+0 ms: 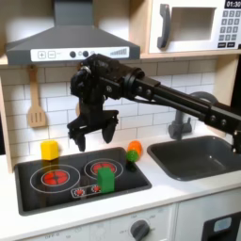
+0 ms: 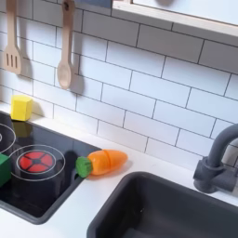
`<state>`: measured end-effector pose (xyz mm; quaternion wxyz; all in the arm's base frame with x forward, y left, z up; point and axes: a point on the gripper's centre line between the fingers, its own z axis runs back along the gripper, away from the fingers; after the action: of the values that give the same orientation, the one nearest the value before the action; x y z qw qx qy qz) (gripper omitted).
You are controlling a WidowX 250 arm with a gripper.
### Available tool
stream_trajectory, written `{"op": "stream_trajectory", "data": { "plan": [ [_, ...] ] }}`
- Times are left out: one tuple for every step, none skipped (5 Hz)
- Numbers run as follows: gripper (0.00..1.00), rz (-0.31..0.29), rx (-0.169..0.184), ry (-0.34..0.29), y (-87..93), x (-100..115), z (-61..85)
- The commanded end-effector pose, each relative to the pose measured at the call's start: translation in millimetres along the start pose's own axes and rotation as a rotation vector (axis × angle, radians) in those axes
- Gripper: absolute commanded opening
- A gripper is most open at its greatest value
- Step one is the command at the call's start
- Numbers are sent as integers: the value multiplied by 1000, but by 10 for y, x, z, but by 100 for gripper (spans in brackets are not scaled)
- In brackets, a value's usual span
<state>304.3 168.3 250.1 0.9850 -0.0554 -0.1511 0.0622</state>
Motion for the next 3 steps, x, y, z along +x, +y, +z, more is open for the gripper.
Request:
{"op": "stream_trajectory", "data": {
  "plan": [
    [100, -11, -1, 3, 6, 2, -76],
    [100, -21, 26, 7, 22, -33, -160],
    [100, -41, 20, 32, -24, -55, -262]
  ]
}}
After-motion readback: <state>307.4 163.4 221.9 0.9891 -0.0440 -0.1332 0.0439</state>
